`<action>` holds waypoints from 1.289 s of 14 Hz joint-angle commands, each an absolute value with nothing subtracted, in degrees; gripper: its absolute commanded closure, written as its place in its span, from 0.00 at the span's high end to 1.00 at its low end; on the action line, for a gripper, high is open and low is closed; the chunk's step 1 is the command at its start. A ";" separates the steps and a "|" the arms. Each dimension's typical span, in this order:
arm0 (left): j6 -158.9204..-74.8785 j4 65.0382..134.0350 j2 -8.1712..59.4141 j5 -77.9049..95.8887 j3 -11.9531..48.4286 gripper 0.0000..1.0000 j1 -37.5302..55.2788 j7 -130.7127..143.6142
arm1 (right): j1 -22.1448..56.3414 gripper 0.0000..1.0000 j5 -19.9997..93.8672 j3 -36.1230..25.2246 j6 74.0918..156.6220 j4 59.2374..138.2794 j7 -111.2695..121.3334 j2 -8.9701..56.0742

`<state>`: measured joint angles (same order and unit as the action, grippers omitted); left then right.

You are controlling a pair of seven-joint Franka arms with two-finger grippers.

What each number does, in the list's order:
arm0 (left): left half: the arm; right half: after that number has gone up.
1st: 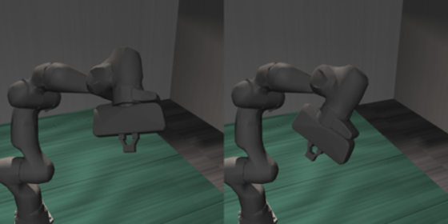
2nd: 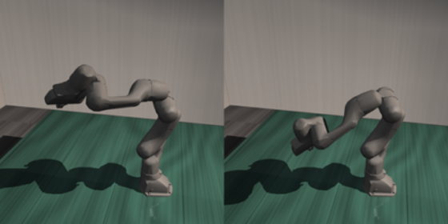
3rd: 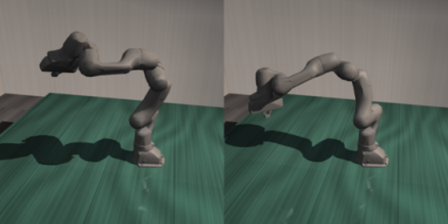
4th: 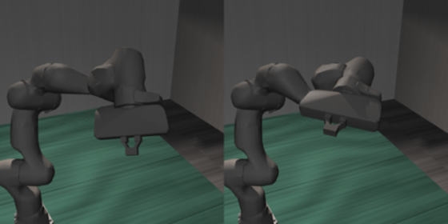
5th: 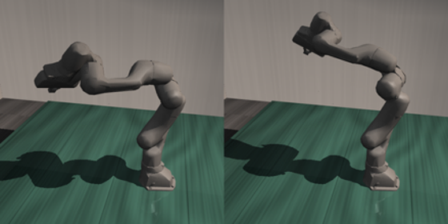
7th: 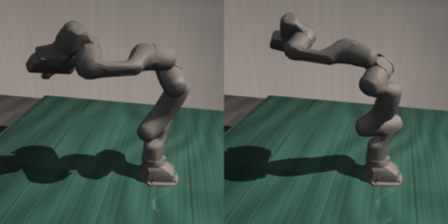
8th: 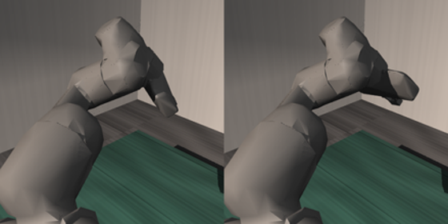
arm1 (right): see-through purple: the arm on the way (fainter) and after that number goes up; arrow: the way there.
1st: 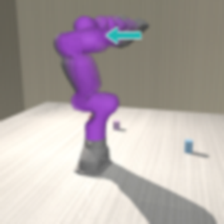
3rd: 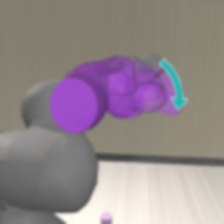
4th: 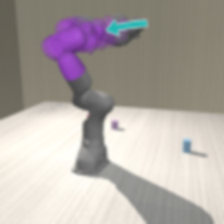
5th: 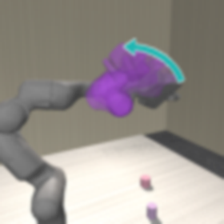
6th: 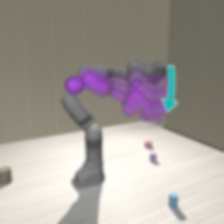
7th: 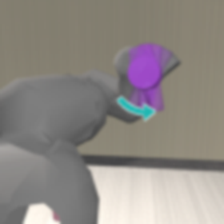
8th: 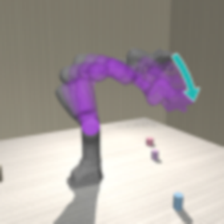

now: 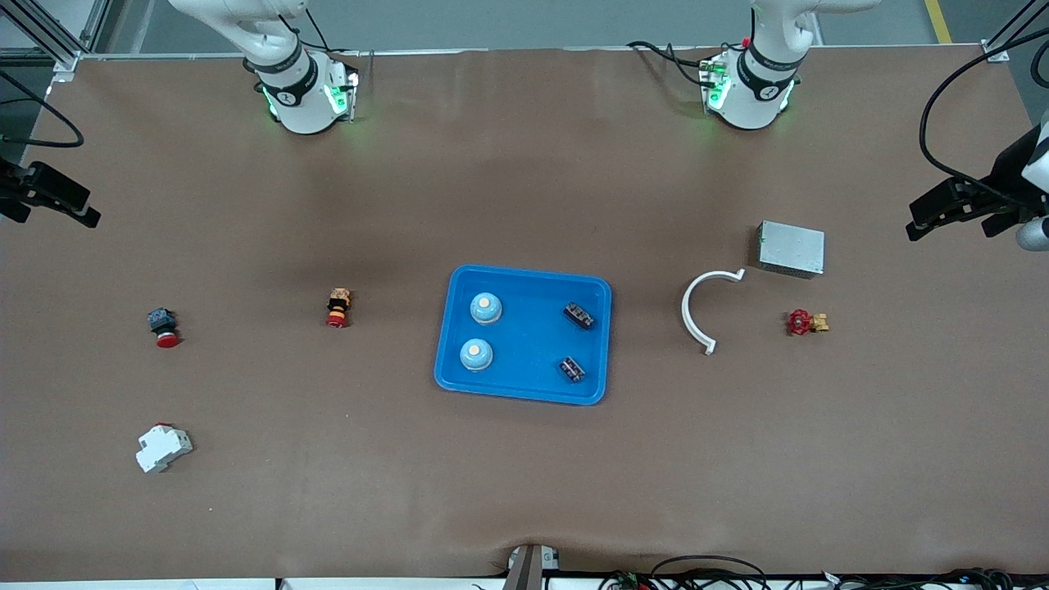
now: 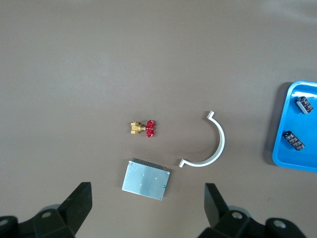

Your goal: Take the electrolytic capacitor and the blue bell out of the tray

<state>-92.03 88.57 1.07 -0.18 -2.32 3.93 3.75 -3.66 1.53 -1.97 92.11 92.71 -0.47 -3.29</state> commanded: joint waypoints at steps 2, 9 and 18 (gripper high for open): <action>-90.88 87.36 1.32 0.97 -2.29 1.00 3.60 3.16 | -4.39 1.00 1.41 -1.76 91.67 92.64 -0.79 -3.69; -90.97 87.36 1.41 0.97 -2.29 1.00 3.69 3.60 | -4.75 1.00 1.41 -1.67 92.11 92.02 -0.97 -3.08; -90.70 87.36 1.66 3.42 4.56 1.00 5.88 20.00 | -5.01 1.00 1.32 -1.67 91.93 91.32 -0.97 -2.37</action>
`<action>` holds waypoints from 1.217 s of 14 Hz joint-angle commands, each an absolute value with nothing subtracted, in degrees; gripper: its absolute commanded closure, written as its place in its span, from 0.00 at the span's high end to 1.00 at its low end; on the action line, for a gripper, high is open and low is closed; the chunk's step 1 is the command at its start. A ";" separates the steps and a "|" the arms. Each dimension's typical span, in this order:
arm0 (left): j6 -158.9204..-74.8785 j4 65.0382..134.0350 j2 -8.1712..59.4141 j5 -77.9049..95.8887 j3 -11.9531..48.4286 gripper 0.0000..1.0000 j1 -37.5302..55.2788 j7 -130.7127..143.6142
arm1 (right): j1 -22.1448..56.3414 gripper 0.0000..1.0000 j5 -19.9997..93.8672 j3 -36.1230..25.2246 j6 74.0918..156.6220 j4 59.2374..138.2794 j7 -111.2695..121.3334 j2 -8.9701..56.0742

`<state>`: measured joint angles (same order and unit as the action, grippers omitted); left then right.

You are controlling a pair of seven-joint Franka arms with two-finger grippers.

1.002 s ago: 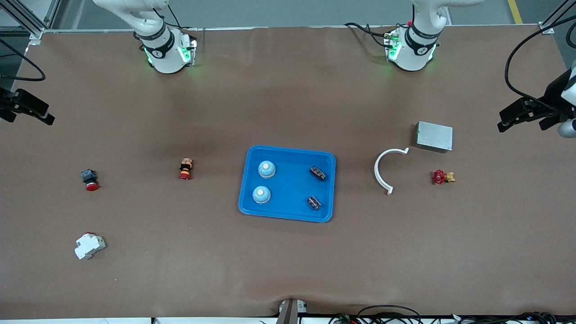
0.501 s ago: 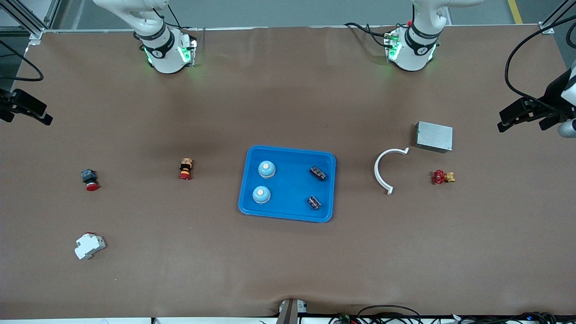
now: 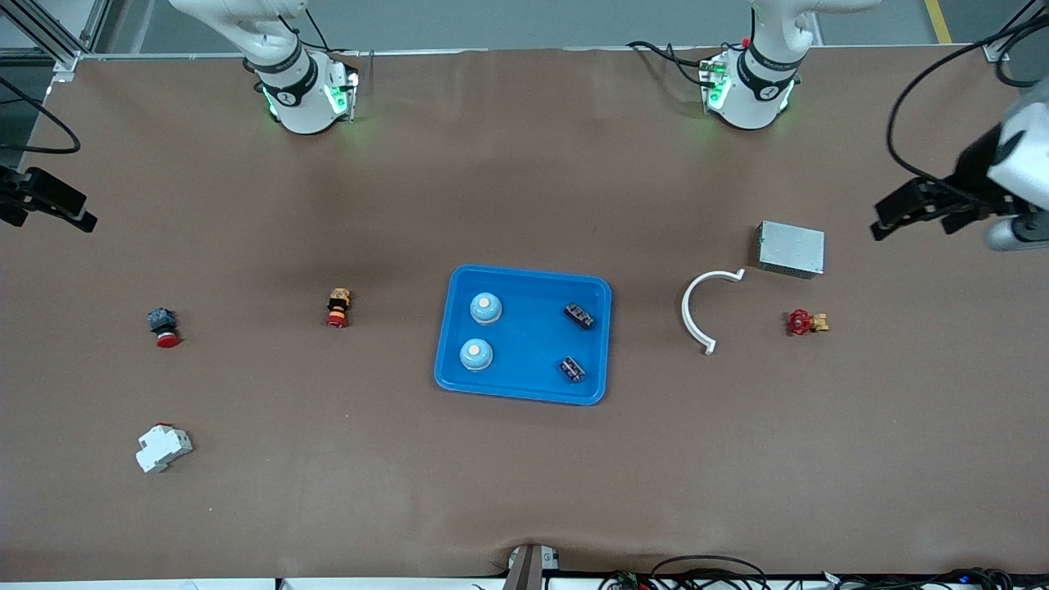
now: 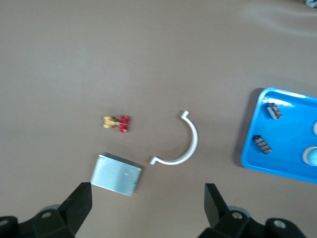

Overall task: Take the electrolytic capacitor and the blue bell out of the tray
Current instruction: 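Reach the left gripper to a capacitor while the right gripper reaches a bell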

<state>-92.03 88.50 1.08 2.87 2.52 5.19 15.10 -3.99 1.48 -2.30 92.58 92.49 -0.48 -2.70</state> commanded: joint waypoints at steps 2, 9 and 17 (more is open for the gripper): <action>-91.23 85.45 4.73 3.25 9.03 1.00 7.99 31.33 | -5.01 1.00 1.32 -1.76 92.02 91.32 -0.97 -2.37; -100.26 79.19 20.72 3.34 10.72 1.00 19.15 54.20 | -1.25 1.00 2.37 -0.79 92.37 93.58 -5.61 -1.84; -118.19 79.19 35.05 1.94 10.11 1.00 24.25 69.50 | 17.55 1.00 6.42 -0.70 111.86 109.85 -33.63 1.66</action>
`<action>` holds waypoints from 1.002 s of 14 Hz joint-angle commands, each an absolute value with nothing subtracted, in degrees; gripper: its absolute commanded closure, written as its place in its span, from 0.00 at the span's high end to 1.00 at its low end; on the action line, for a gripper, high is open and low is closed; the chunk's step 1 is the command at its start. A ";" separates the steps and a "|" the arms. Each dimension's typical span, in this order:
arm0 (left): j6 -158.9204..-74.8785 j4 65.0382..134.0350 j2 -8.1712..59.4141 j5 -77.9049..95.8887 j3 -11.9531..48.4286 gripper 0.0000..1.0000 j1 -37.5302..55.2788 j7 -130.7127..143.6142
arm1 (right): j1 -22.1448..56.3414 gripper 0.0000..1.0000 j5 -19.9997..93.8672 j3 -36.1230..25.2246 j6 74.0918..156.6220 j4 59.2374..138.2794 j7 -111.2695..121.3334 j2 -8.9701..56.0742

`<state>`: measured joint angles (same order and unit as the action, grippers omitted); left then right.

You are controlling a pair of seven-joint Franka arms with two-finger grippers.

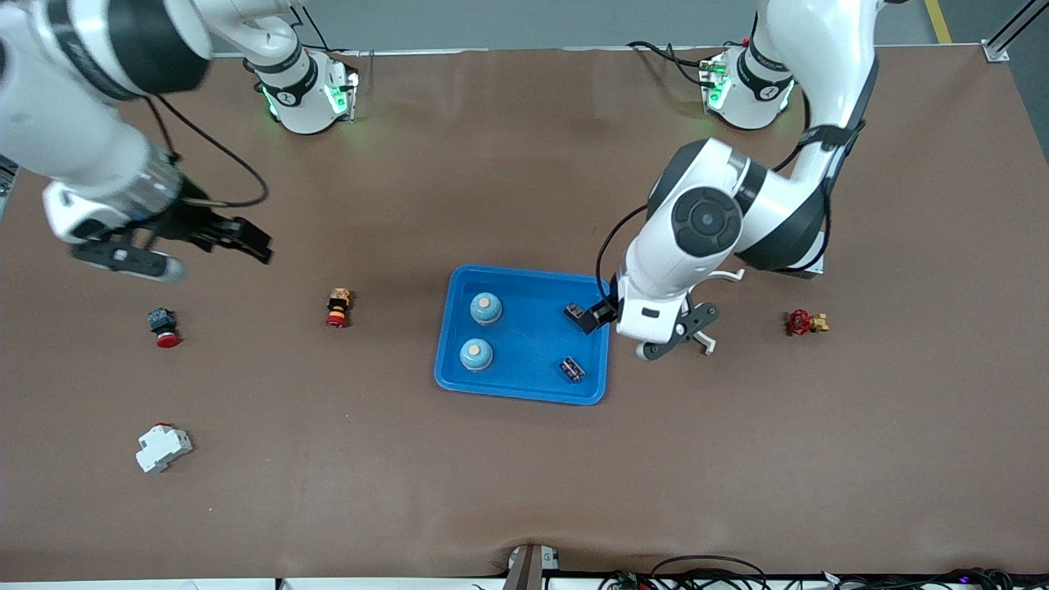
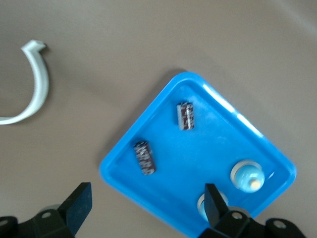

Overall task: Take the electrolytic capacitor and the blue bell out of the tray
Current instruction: 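Reach the left gripper to a capacitor while the right gripper reaches a bell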

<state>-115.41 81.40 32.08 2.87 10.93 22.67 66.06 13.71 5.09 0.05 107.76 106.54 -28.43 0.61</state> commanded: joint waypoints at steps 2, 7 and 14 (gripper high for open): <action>-123.11 79.28 37.34 -0.86 10.02 1.00 25.05 74.50 | 20.99 1.00 6.94 -0.70 114.94 109.86 -39.35 5.34; -127.52 79.19 42.09 -2.90 9.85 1.00 26.19 84.62 | 31.36 1.00 7.21 -0.70 127.33 109.34 -52.80 15.10; -128.67 79.72 45.35 -3.86 8.52 1.00 28.21 89.47 | 38.14 1.00 6.33 -0.88 134.63 102.83 -59.93 29.17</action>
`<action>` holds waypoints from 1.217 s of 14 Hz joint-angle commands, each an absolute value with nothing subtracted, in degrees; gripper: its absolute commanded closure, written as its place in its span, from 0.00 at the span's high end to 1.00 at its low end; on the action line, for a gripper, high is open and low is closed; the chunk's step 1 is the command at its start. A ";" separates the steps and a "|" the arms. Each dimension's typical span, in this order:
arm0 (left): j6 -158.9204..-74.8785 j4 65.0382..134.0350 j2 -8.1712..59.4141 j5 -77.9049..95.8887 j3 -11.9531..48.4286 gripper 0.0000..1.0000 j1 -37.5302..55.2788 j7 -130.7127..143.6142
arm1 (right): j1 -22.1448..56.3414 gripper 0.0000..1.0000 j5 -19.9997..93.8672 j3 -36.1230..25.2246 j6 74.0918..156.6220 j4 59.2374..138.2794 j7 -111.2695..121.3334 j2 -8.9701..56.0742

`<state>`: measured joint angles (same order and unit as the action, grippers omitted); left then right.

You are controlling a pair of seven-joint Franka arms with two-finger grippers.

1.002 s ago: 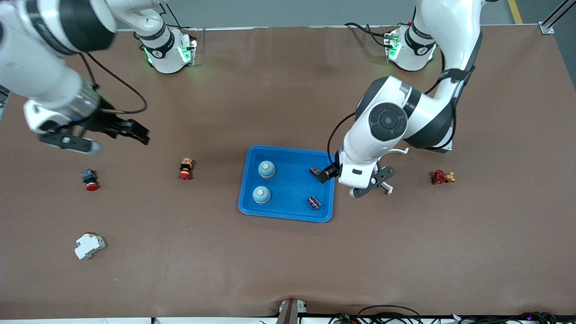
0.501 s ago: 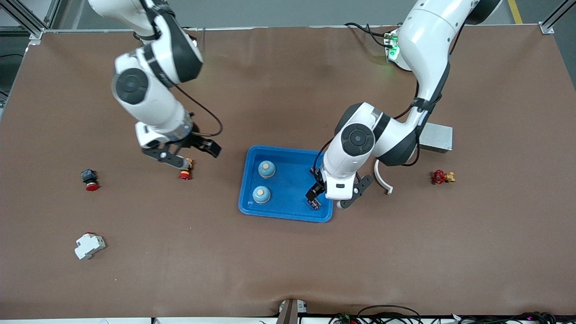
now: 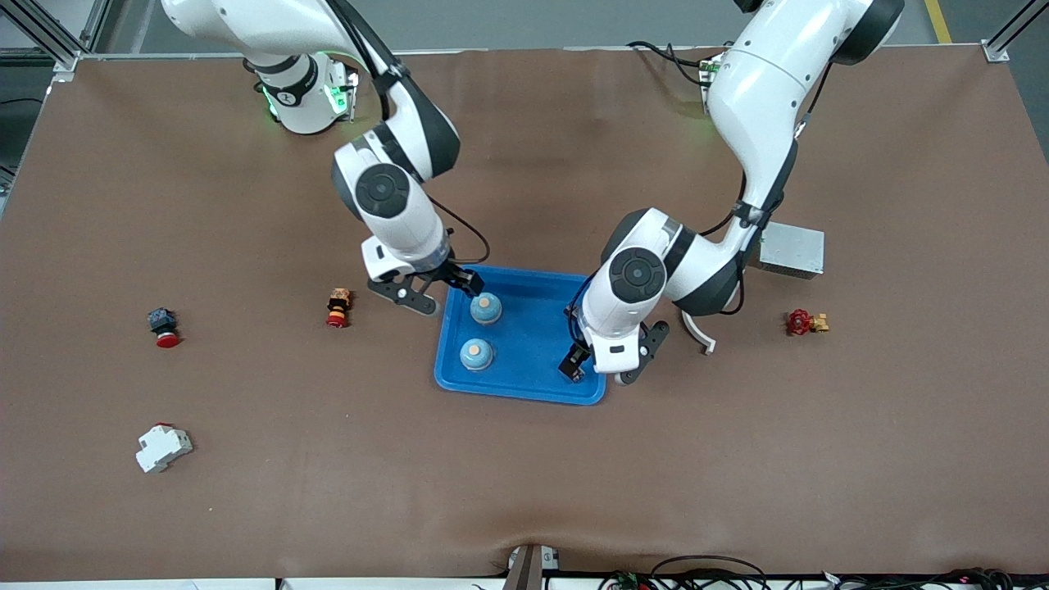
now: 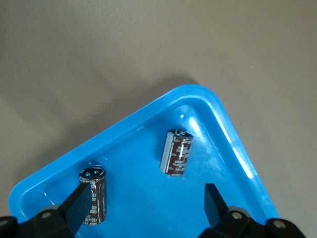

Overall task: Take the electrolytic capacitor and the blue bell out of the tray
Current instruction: 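Grasp the capacitor with the left gripper while the right gripper grasps a bell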

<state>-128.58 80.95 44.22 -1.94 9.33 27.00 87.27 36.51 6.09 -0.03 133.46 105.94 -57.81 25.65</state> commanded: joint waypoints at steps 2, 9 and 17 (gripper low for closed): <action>-128.50 80.24 45.53 -4.04 8.53 1.00 28.47 89.91 | 38.58 1.00 6.33 -0.97 136.84 102.75 -60.03 31.28; -125.69 84.02 45.79 -4.04 8.53 1.00 30.50 90.18 | 39.73 1.00 4.58 -1.23 136.58 97.83 -61.69 37.35; -121.73 85.26 46.32 -4.13 8.53 1.00 31.11 90.09 | 40.61 1.00 3.96 -1.32 137.02 96.86 -62.67 39.37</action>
